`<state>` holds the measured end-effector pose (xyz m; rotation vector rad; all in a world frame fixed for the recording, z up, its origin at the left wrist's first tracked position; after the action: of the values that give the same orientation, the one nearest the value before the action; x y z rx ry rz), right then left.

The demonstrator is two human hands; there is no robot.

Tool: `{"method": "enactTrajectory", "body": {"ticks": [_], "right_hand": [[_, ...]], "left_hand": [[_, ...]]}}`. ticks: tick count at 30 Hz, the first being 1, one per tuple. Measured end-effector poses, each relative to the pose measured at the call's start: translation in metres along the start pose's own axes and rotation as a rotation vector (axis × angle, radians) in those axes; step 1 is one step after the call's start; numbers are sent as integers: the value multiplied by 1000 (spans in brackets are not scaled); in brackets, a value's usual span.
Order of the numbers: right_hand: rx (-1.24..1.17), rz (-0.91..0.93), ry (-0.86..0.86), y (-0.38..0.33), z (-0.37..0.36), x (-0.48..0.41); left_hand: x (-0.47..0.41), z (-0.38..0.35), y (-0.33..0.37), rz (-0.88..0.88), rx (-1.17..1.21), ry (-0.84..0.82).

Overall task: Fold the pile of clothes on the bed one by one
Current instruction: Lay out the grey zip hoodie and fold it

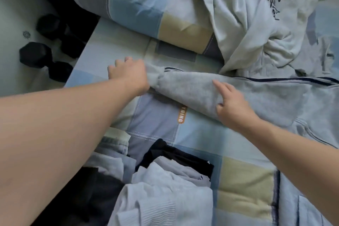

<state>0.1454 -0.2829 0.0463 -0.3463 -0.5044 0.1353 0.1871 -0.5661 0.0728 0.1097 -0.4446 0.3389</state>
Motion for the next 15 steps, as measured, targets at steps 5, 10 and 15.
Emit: {"method": "enactTrajectory", "body": {"ticks": [5,10,15], "right_hand": [[120,-120,-231,-5,-46,-17],[105,-82,156,-11,-30,-30],[213,-153,288,-8,-10,-56]], "left_hand": [[-22,-44,-18,137,679,36],[-44,-62,-8,120,864,77],[-50,-63,-24,167,819,288]]}}
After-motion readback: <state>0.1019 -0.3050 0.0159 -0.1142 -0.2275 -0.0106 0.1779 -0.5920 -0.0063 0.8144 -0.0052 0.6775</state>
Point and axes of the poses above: each hand's wrist, its own x-axis away from the middle knuckle, its own z-axis out of the back of the hand, y = z × x, the point moved 7 cm from there along -x, towards the middle knuckle, and after that the axes turned 11 degrees about -z, right-handed, at the moved point
